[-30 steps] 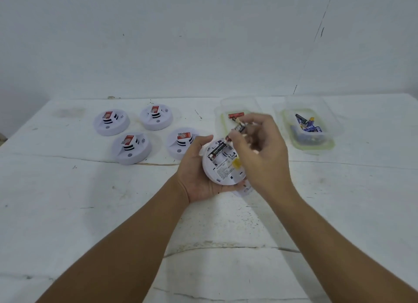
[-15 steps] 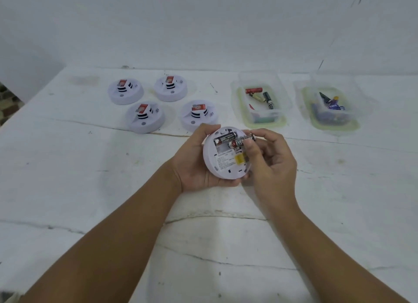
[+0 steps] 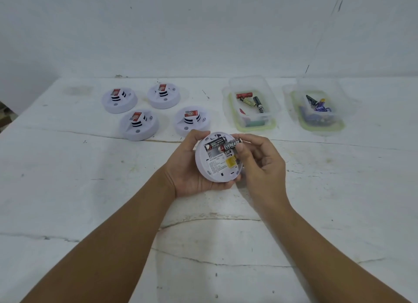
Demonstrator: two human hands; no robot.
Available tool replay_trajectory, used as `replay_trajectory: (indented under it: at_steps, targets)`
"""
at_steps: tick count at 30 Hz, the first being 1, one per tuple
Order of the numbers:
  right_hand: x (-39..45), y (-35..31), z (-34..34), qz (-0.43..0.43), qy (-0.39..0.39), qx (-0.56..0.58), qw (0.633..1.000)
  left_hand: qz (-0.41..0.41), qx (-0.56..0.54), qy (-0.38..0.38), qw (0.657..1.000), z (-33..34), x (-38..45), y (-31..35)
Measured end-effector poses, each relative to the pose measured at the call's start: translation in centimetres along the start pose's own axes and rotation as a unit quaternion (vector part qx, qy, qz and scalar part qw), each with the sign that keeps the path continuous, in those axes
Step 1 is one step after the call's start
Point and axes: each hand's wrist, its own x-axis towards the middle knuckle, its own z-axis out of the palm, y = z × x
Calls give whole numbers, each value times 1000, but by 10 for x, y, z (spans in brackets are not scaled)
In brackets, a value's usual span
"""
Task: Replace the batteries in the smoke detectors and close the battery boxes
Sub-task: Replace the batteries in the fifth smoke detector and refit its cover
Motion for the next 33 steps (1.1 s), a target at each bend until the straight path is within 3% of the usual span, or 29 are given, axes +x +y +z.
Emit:
replay_trajectory:
  at_steps: [7,14,20,23,27,33]
  targets:
    - [1,-1,-1,24,-7,20,999,-8,-12,-34,999,-3,1,0]
    - [0,-4,1,25,4,30,999,-17,-12,-22,1000,-6,4,1]
    - [1,-19,10,-78,27,-108,991,-17,-23,-4,1000,-6,8,2]
    - [12,-33,16,-113,0,-138,984,-15,-23,-10,1000,-9,9,2]
    - [19,-39,13,-46,-72,-150,985,-17,-15,6,1000,-10,9,2]
    - [22,-31,-2,-37,-80,-205,975,-19,-29,6,999,-6,6,2]
